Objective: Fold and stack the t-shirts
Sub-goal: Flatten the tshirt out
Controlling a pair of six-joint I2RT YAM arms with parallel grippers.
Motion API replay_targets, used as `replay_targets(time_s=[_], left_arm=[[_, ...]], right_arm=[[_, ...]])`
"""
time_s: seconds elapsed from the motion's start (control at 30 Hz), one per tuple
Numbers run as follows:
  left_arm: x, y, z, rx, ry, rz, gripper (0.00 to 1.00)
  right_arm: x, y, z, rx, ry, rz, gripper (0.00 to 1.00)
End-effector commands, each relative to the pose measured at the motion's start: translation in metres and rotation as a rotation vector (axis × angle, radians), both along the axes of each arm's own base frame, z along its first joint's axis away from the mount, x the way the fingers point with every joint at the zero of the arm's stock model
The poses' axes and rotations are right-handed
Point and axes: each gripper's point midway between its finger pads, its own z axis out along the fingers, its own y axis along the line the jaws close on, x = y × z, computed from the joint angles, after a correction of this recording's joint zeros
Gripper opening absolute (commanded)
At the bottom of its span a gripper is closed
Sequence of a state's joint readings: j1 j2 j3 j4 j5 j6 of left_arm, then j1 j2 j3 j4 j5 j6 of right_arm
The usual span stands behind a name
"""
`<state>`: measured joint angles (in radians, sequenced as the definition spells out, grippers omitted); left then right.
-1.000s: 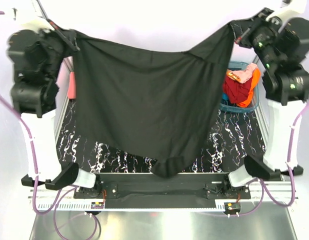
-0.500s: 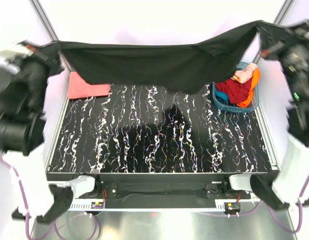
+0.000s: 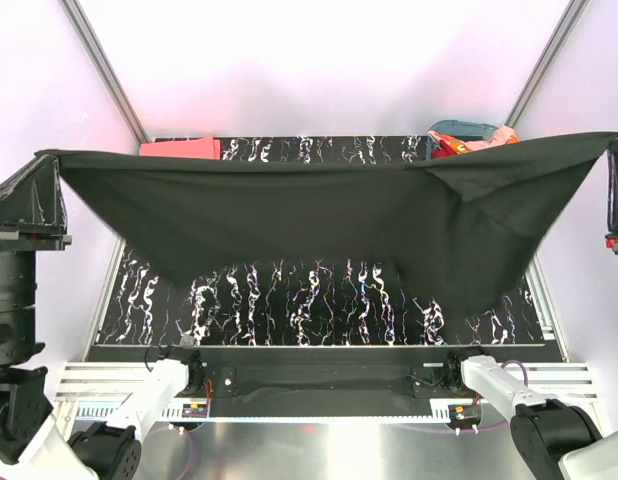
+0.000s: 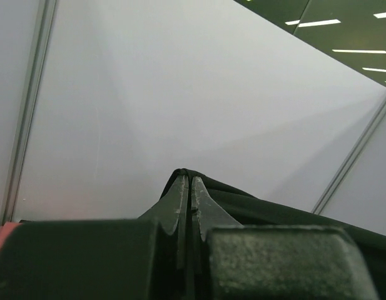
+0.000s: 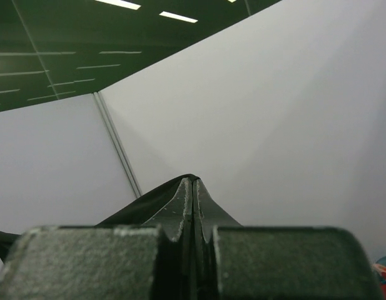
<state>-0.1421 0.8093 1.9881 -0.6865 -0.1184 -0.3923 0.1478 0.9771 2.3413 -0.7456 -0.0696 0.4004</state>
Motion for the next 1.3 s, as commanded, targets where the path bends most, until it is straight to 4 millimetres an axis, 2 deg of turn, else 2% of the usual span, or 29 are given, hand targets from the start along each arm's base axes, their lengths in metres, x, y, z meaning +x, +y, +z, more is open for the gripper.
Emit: replay_targets(time_s=[0.0,0.07,0.13,0.2,0.27,0.3,0.33,0.37,0.4,0.43,0.5,0.53,0.6,0.63,0.73,0.77,0.83,0.87,0.9,0.93,0.97,1.0,1.03,1.07,1.1,1.13,1.2,1.23,1.27], left_arm=[[0.013,0.001,0.000,-0.008,0.007,0.014,0.00],[0.027,0.001,-0.002,-0.007,0.032,0.026,0.00],[0.038,0.001,-0.005,-0.007,0.052,0.035,0.00],[0.062,0.001,-0.021,-0.004,0.103,0.051,0.00],[0.082,0.005,-0.038,-0.028,0.148,0.083,0.00],[0.105,0.003,-0.070,-0.027,0.226,0.091,0.00],[0.114,0.003,-0.084,-0.035,0.253,0.100,0.01],[0.123,0.001,-0.092,-0.037,0.250,0.097,0.02],[0.148,-0.002,-0.137,-0.023,0.347,0.099,0.02],[0.154,-0.001,-0.153,-0.032,0.374,0.111,0.03],[0.173,-0.002,-0.190,-0.035,0.437,0.123,0.03],[0.190,-0.001,-0.239,-0.027,0.536,0.144,0.04],[0.205,0.001,-0.275,-0.020,0.591,0.174,0.04],[0.221,0.002,-0.322,-0.007,0.668,0.195,0.04],[0.245,0.004,-0.392,-0.003,0.782,0.208,0.03],[0.260,0.005,-0.427,-0.005,0.866,0.209,0.00],[0.278,0.005,-0.450,-0.001,0.903,0.204,0.00],[0.290,0.010,-0.456,-0.008,0.927,0.218,0.00],[0.300,0.012,-0.484,-0.001,1.007,0.220,0.00],[0.307,0.012,-0.494,0.006,1.045,0.210,0.00],[0.321,0.017,-0.489,0.012,1.039,0.217,0.00],[0.329,0.018,-0.509,0.015,1.086,0.219,0.00],[0.336,0.017,-0.513,0.011,1.094,0.199,0.00],[0.344,0.019,-0.513,0.015,1.084,0.194,0.00],[0.357,0.018,-0.507,0.019,1.065,0.184,0.00],[0.363,0.017,-0.522,0.031,1.107,0.175,0.00],[0.381,0.021,-0.516,0.050,1.105,0.175,0.00],[0.384,0.021,-0.530,0.055,1.149,0.167,0.00],[0.388,0.020,-0.530,0.058,1.154,0.159,0.00]], right_arm=[[0.036,0.005,-0.008,0.029,0.083,0.013,0.00],[0.042,0.008,-0.005,0.035,0.092,0.028,0.00],[0.066,0.012,-0.009,0.032,0.130,0.032,0.00],[0.096,0.017,-0.023,0.019,0.189,0.032,0.00],[0.134,0.023,-0.049,0.016,0.263,0.035,0.00],[0.143,0.025,-0.054,0.021,0.268,0.038,0.00],[0.171,0.029,-0.085,0.015,0.353,0.040,0.00],[0.183,0.032,-0.101,0.017,0.389,0.043,0.00],[0.191,0.033,-0.106,0.026,0.380,0.049,0.00],[0.218,0.039,-0.151,0.015,0.479,0.055,0.00],[0.238,0.043,-0.188,0.018,0.548,0.058,0.00],[0.256,0.046,-0.225,0.011,0.604,0.059,0.00],[0.278,0.051,-0.259,0.027,0.646,0.067,0.00],[0.289,0.052,-0.293,0.019,0.711,0.064,0.00],[0.326,0.057,-0.353,-0.005,0.794,0.054,0.00],[0.343,0.059,-0.381,-0.021,0.852,0.051,0.00],[0.364,0.062,-0.392,-0.052,0.853,0.047,0.00],[0.380,0.064,-0.418,-0.062,0.904,0.047,0.00],[0.391,0.067,-0.424,-0.070,0.906,0.052,0.00],[0.403,0.070,-0.421,-0.077,0.899,0.055,0.00],[0.417,0.073,-0.446,-0.090,0.951,0.064,0.00],[0.425,0.075,-0.452,-0.097,0.960,0.071,0.00],[0.436,0.078,-0.446,-0.095,0.945,0.078,0.00],[0.448,0.081,-0.470,-0.106,0.992,0.086,0.00],[0.453,0.082,-0.476,-0.114,1.006,0.093,0.00],[0.463,0.085,-0.470,-0.115,0.991,0.099,0.00],[0.475,0.088,-0.488,-0.120,1.025,0.102,0.00],[0.483,0.089,-0.477,-0.121,1.000,0.104,0.00],[0.489,0.089,-0.488,-0.124,1.021,0.099,0.00]])
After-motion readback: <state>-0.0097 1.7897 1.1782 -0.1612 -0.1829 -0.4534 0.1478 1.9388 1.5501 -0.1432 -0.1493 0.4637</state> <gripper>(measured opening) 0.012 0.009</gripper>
